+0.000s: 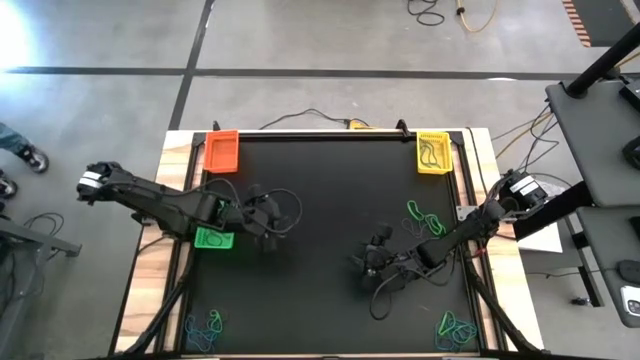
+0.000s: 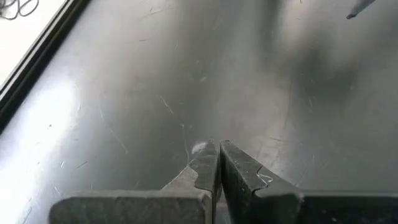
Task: Sort rubber bands into baskets
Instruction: Put the center violet rubber band into the green bin
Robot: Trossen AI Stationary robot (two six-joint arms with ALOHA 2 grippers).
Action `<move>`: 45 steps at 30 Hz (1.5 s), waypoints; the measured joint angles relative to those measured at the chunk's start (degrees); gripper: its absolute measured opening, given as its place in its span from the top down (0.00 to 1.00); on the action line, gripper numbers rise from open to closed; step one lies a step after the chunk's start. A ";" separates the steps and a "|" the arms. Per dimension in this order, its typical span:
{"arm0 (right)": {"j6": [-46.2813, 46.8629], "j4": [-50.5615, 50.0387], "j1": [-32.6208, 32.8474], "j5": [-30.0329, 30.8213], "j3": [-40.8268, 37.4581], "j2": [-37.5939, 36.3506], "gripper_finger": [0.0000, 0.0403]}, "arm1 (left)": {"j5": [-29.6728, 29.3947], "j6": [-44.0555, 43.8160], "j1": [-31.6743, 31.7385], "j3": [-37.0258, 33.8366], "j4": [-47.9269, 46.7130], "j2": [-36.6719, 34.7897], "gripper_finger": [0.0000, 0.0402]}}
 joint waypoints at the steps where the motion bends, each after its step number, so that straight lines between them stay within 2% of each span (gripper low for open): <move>1: 0.11 -0.01 0.00 -0.01 0.00 0.00 0.54 | 0.02 -0.02 0.00 0.05 0.06 0.04 1.00; 9: 0.63 -0.37 0.00 -0.04 0.00 0.00 0.54 | 0.02 -5.34 0.00 -4.26 1.93 3.28 1.00; 19: 0.70 -0.35 0.00 -0.07 0.00 0.00 0.54 | 0.06 -10.29 0.11 -15.07 19.58 14.74 1.00; 27: 0.74 -0.35 -0.02 -0.02 0.00 0.00 0.54 | -2.14 -11.09 -0.04 -14.32 23.67 22.95 1.00; 37: 1.28 -0.41 -0.02 -0.02 0.00 0.00 0.54 | -1.27 -11.27 0.09 -13.97 23.47 20.97 0.99; 45: 1.97 -0.39 0.00 -0.07 0.00 0.00 0.54 | -1.10 -13.29 0.62 -15.15 23.68 20.20 0.82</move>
